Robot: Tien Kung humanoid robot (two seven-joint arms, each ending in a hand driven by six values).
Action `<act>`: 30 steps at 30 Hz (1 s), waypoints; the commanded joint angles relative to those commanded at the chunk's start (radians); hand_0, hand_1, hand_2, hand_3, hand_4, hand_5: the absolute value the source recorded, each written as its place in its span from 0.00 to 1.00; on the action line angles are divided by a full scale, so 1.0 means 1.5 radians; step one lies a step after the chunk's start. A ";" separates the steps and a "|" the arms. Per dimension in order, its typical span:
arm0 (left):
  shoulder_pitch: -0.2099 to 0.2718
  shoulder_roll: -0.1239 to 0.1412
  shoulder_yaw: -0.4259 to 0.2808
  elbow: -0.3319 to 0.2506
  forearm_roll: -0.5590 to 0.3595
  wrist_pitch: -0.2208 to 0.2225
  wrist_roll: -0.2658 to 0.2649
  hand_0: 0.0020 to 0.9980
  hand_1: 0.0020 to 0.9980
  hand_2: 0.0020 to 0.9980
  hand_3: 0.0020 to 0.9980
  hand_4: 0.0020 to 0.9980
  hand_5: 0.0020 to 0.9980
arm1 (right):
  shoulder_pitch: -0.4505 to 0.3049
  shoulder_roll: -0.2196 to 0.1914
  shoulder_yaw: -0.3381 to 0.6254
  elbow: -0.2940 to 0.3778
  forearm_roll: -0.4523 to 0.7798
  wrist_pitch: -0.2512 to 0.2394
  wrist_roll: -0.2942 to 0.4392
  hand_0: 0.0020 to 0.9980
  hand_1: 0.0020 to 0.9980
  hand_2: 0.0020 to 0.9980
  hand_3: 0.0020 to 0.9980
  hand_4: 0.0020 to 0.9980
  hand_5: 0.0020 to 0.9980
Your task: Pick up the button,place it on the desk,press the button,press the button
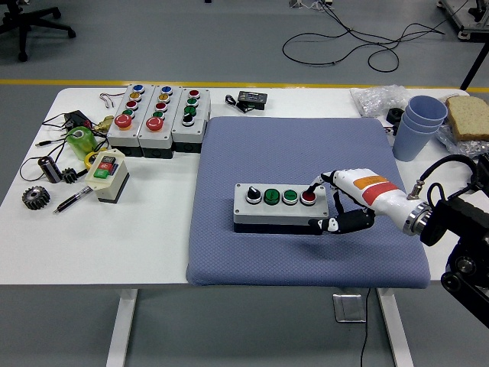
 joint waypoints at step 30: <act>0.000 0.000 0.007 0.000 -0.008 0.000 -0.001 0.60 0.63 0.68 0.55 0.38 0.71 | 0.022 0.024 -0.016 0.023 0.000 -0.016 0.000 0.00 0.00 0.22 0.65 0.85 0.42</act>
